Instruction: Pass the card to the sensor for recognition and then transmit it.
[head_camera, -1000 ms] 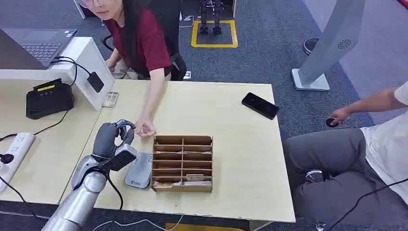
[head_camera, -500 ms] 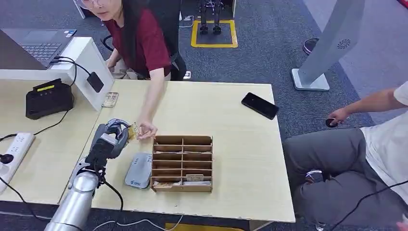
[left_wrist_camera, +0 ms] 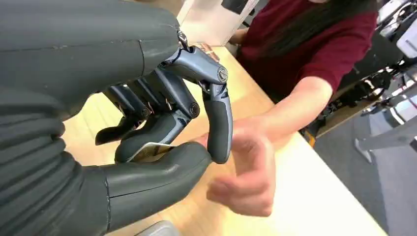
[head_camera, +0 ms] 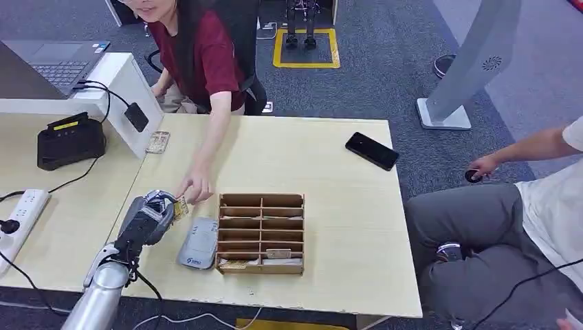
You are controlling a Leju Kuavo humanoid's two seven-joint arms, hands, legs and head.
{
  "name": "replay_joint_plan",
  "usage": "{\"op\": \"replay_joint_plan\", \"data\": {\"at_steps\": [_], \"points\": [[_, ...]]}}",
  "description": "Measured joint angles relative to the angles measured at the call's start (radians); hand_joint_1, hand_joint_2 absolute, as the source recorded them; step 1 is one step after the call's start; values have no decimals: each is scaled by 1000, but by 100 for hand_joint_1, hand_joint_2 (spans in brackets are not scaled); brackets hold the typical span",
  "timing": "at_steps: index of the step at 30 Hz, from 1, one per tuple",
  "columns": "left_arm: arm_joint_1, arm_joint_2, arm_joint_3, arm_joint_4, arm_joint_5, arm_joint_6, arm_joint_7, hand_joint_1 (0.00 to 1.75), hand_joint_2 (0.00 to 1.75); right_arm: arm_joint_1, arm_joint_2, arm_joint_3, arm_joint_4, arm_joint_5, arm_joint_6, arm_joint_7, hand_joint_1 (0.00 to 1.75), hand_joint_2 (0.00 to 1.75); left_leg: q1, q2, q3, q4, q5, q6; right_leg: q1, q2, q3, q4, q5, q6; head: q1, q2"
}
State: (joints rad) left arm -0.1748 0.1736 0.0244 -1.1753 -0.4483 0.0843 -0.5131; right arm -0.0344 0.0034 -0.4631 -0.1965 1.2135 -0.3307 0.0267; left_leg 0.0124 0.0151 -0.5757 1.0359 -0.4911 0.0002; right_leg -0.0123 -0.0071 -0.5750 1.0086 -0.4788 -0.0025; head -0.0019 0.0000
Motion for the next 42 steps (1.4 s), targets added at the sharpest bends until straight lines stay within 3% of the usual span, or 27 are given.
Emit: {"op": "replay_joint_plan", "data": {"at_steps": [13,18,30,33,37,38,42], "points": [[17,0,5,53,-40,7,-5,175,175,0,2,-3,0,12,-6,0,0,175,0,0,0,0,0,0,0,0,0,0,0,0,0,0],[15,-6,5,56,-53,44,-22,175,175,0,3,-11,0,24,-9,0,0,175,0,0,0,0,0,0,0,0,0,0,0,0,0,0],[18,-16,10,32,-28,26,-24,175,175,0,5,-27,0,34,-9,-3,0,175,0,0,0,0,0,0,0,0,0,0,0,0,0,0],[19,-23,19,9,-20,44,-33,175,175,0,5,-30,0,45,-10,-3,0,175,0,0,0,0,0,0,0,0,0,0,0,0,0,0],[20,-40,29,-37,-28,116,-75,175,175,0,6,-42,0,51,-11,-3,0,175,0,0,0,0,0,0,0,0,0,0,0,0,0,0],[21,-44,32,-51,-31,139,-87,0,175,0,6,-43,0,55,-10,-3,0,175,0,0,0,0,0,0,0,0,0,0,0,0,0,0],[31,-72,36,-167,-53,228,-128,0,175,-1,7,-48,0,76,-9,-4,0,175,0,-1,0,0,0,0,0,-1,0,0,0,0,1,0]]}}
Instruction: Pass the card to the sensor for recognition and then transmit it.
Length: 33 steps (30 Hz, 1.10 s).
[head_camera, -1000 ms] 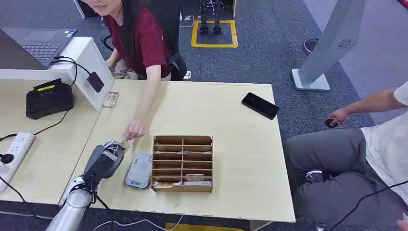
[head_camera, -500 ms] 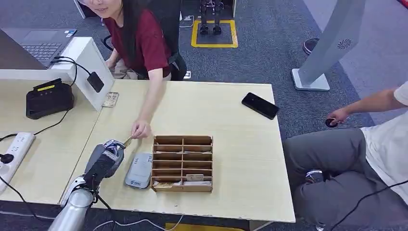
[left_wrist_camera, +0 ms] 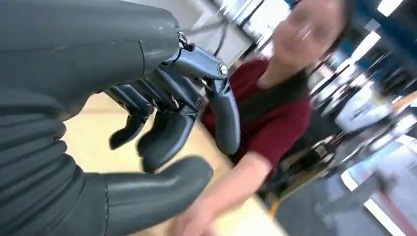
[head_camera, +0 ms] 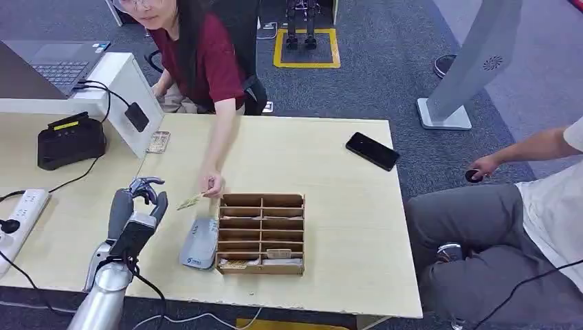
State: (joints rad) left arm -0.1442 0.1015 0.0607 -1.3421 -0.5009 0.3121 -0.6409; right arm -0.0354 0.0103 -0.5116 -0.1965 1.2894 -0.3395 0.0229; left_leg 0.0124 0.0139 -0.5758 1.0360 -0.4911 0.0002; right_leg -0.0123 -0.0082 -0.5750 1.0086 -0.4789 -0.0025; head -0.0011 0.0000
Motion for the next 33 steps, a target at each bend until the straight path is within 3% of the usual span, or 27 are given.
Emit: {"op": "replay_joint_plan", "data": {"at_steps": [7,10,15,18,21,25,33], "points": [[-9,-14,0,-146,-58,89,23,0,175,0,3,-5,0,16,0,-5,0,175,0,0,0,0,0,0,0,0,0,0,0,0,0,0],[-15,-9,0,-156,-154,166,37,0,175,0,3,-10,0,27,1,-5,0,175,0,0,0,0,0,0,0,0,0,0,0,0,0,0],[-15,-8,0,-161,-200,200,43,0,175,-1,4,-17,0,27,2,-2,0,175,0,0,0,0,0,0,0,0,0,0,0,0,0,0],[-14,0,0,-158,-367,300,62,0,175,-1,5,-19,0,44,3,-2,0,175,0,0,0,0,0,0,0,0,0,0,0,0,0,0],[0,27,0,-116,-644,369,87,0,175,-5,5,-20,0,59,3,-7,0,175,0,1,0,0,0,0,0,0,0,0,0,0,0,0],[22,53,8,-57,-794,374,43,0,175,-7,5,-24,0,67,2,-10,0,175,0,0,-1,0,0,0,0,0,-1,0,0,0,0,0],[21,101,27,47,-834,378,43,0,175,-10,6,-31,0,79,2,-11,0,175,0,0,-1,0,0,0,0,0,-1,0,0,0,-1,0]]}}
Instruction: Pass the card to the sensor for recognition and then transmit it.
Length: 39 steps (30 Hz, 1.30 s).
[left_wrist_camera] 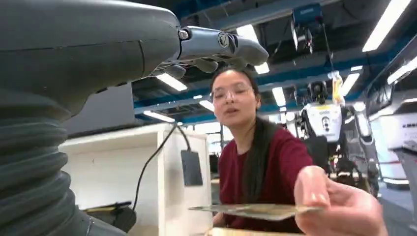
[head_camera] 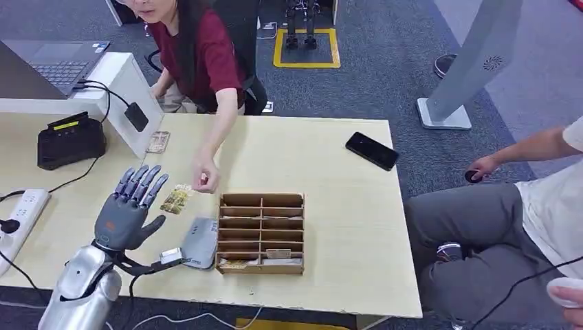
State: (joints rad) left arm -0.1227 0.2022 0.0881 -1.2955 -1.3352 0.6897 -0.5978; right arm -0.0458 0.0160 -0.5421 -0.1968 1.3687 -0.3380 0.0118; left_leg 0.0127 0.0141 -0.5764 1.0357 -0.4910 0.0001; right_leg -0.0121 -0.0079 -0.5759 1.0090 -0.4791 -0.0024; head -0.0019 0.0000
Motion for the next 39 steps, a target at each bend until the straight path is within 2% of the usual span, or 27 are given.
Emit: {"op": "replay_joint_plan", "data": {"at_steps": [10,20,21,22,29,39], "points": [[-3,16,0,47,0,2,6,0,175,-1,0,-13,0,0,0,0,0,175,0,0,0,0,0,0,0,0,0,0,0,0,0,0],[-16,16,-2,84,57,2,11,0,175,-1,0,-17,0,2,-2,0,0,175,0,0,0,0,0,0,0,0,0,0,0,0,0,0],[-19,17,-6,92,75,2,11,7,175,-1,0,-19,0,2,-2,0,0,175,0,0,0,0,0,0,0,0,0,0,0,0,0,0],[-21,17,-10,98,89,2,12,175,175,-1,0,-21,0,2,-2,0,0,175,0,0,0,0,0,0,0,0,0,0,0,0,0,0],[-35,42,-91,134,219,2,66,175,175,-2,1,-34,0,18,-3,-2,0,175,0,0,0,0,0,0,0,0,0,0,0,0,0,0],[-41,48,-146,153,288,-8,84,175,175,-2,1,-47,0,34,-5,-2,0,175,0,0,0,0,0,0,0,0,0,0,0,0,0,0]]}}
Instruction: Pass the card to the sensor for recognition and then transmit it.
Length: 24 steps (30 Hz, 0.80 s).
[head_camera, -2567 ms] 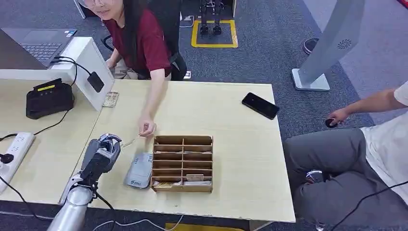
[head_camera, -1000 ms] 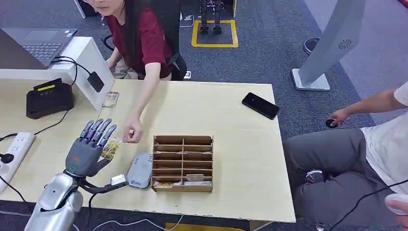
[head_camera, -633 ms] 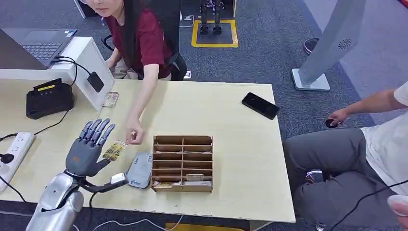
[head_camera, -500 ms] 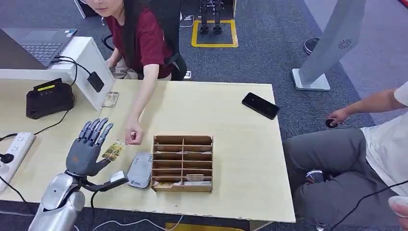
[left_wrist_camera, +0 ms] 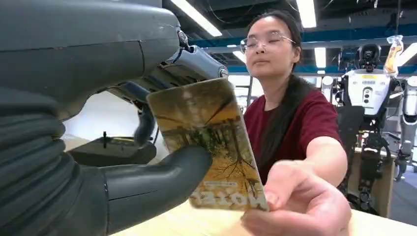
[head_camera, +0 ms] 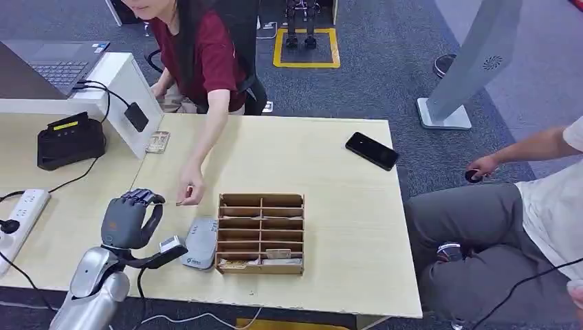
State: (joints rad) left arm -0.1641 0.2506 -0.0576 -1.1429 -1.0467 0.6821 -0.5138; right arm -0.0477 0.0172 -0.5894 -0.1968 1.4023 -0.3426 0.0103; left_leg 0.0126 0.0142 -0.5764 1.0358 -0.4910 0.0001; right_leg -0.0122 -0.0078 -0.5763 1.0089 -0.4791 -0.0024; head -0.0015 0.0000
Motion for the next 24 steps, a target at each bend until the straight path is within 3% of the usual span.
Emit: {"op": "replay_joint_plan", "data": {"at_steps": [4,10,12,14,18,20,22,24], "points": [[0,0,-9,0,39,-12,-10,175,175,0,0,-5,0,2,-3,2,0,175,0,0,0,0,0,0,0,0,0,0,0,0,0,0],[11,-3,-11,-18,141,-59,-72,175,175,0,0,-18,0,14,-3,2,0,175,0,0,0,0,0,0,0,0,0,0,0,0,0,0],[18,-5,-11,-34,181,-101,-84,175,175,0,0,-19,0,18,-3,2,0,175,0,0,0,0,0,0,0,0,0,0,0,0,0,0],[19,-14,-11,-52,263,-181,-82,175,175,0,1,-23,0,18,-3,3,0,175,0,0,0,0,0,0,0,0,0,0,0,0,0,0],[24,-42,-10,-102,487,-498,-32,175,175,1,4,-42,0,18,-3,3,0,175,0,0,0,0,0,0,0,0,0,0,0,0,0,0],[29,-49,-10,-124,557,-603,0,175,175,2,6,-50,0,18,-3,3,0,175,0,0,0,0,0,0,0,0,0,0,0,0,0,0],[37,-51,-10,-141,593,-664,22,175,175,3,7,-57,0,18,-3,3,0,175,0,0,0,0,0,0,0,0,0,0,0,0,0,0],[44,-52,-10,-149,595,-684,32,175,175,3,8,-66,0,18,-4,3,0,175,0,0,0,0,0,0,0,0,0,0,0,0,0,0]]}}
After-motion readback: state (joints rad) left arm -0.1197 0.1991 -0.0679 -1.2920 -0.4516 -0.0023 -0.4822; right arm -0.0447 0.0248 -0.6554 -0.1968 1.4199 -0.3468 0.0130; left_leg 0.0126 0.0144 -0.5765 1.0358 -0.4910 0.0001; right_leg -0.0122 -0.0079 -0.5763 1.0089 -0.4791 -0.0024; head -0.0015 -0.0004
